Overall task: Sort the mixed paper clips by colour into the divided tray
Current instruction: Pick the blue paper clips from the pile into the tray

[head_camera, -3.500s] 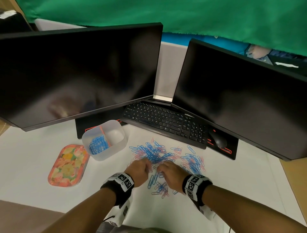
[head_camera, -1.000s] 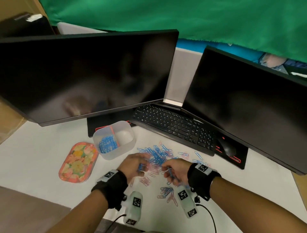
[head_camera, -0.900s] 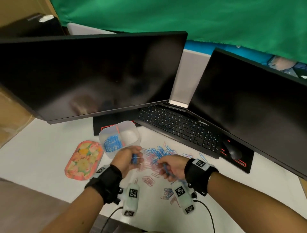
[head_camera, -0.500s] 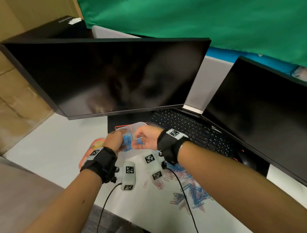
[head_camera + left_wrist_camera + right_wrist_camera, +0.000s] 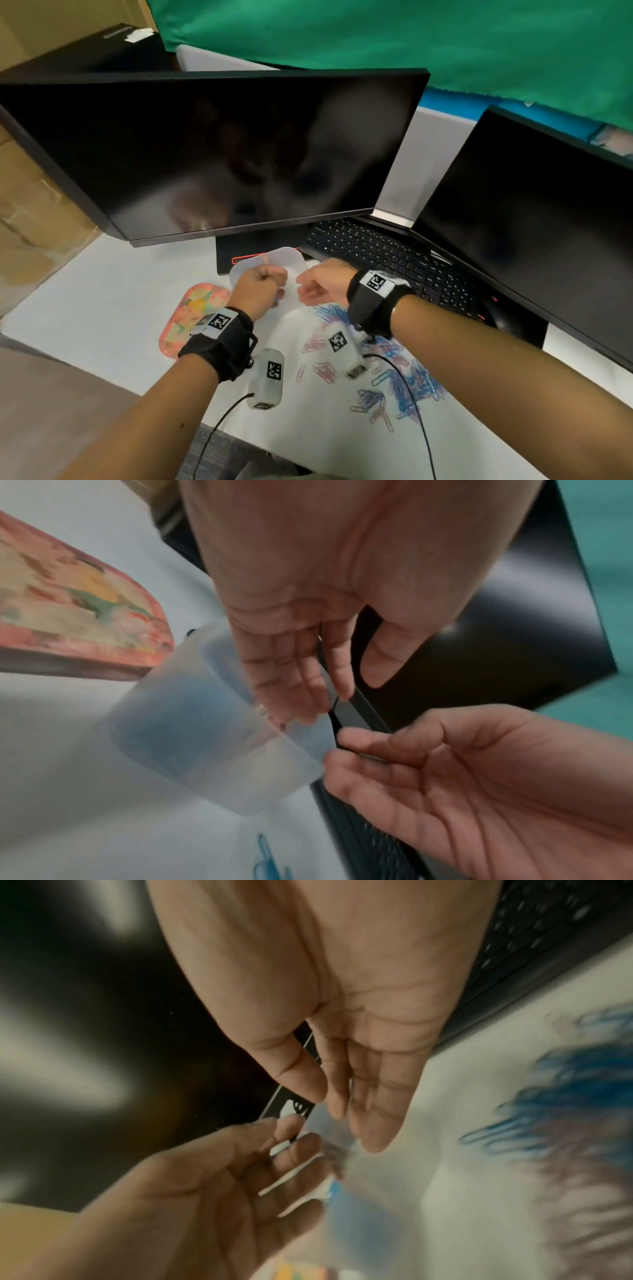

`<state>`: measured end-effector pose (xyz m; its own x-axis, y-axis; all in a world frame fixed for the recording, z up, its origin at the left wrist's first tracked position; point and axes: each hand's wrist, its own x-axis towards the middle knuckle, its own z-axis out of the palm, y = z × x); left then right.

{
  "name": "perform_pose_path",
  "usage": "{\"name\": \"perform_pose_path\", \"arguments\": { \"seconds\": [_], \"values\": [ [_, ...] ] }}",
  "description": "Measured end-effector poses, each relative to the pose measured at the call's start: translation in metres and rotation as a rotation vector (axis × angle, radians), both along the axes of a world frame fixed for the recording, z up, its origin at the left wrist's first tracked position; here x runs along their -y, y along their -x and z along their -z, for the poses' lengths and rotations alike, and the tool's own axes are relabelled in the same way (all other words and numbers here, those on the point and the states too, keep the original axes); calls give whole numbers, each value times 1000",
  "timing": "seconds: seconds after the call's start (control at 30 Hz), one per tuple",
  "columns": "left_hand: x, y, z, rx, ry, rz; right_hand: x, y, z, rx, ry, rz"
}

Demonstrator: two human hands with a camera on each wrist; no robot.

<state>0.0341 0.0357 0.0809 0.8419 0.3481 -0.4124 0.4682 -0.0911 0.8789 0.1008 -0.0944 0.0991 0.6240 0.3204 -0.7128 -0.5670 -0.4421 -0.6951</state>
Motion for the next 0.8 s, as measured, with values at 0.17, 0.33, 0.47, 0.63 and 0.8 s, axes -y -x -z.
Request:
{"name": "perform_pose_path", "arguments": {
  "seconds": [0.17,0.33,0.47,0.63,0.8],
  "values": [
    [34,7,24,52,-312,412,76,18,21,294,375,-255],
    [63,18,46,-1,-487,751,141,49,48,396,521,-308],
    [90,34,62,-21,-531,954,176,89,64,369,519,-334],
    [122,45,77,24,-635,1121,191,129,88,522,507,-546],
    [134,54,88,11,-801,1225,188,135,103,723,480,-626]
  ]
}}
